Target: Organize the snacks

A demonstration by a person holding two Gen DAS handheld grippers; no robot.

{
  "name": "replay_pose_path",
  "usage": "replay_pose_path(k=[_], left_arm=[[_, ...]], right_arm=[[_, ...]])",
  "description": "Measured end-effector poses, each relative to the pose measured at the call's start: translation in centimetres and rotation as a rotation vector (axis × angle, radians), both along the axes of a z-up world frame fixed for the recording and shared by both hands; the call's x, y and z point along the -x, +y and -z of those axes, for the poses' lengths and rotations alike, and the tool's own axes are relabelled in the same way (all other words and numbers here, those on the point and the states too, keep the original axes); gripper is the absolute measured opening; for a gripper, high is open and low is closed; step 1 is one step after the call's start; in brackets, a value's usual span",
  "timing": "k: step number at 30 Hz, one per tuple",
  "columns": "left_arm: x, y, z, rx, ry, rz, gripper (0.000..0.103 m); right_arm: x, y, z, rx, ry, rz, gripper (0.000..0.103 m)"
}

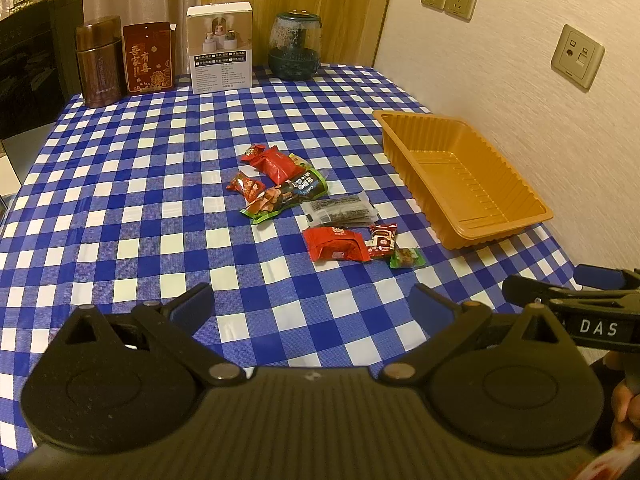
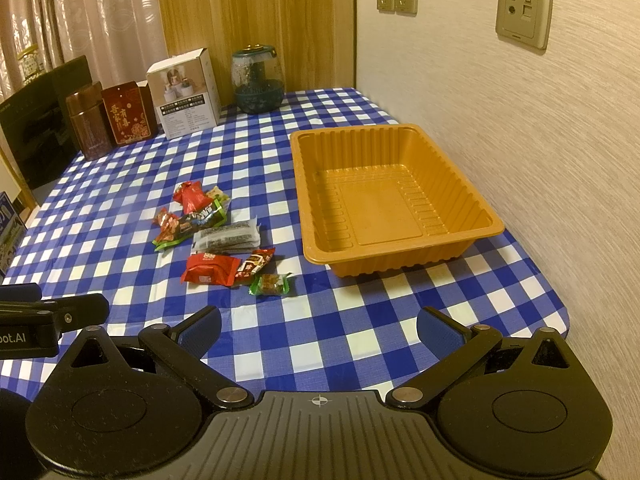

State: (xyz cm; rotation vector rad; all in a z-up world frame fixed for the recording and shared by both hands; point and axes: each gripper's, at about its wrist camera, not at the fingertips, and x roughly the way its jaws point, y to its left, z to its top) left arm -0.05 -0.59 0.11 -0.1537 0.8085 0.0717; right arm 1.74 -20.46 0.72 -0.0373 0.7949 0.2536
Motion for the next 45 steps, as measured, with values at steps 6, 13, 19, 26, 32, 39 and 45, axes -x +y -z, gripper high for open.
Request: replay_pose_path(k=[6,13,19,26,32,39,45], left_arm=[[0.0,0.0,0.0,0.003,0.0,-0.001,0.103],[0.1,-0.5,0.0,0.002,0.009,-0.004,0.103],[0.1,1.4,-1.2,0.056,-0.011,-0.023,0.103],[-3.4,2.9,-2.1,0.054,-0.033,0.011,0.103],[-6.2,4.2,0.4,0.058,-0.013,0.055,0.103],[-8.6,4.9,4.4,0.063,-0.044,0.064,0.103],[-9.4,5.3,6.5,0.053,-0.053,0.075,0.103]], right_arm=[[0.0,0.0,0.0,0.0,0.0,0.0,0.103],[-0.1,-0.1,0.2,0.006,-0.002,0.009,0.103],[-0.8,-0.7,0.3,-0.045,0.012,0.006,0.103],[-1.5,0.5,2.2,-0.144,0.021,-0.039,0.103],[-3.0,1.4,5.2,-0.145,0.047,-0.048,0.078],[-4.9,2.1,7.6,-0.145,0.039,-0.042,0.073],[-6.3,3.8,9.3,-0.104,0.028,-0.061,0.067]])
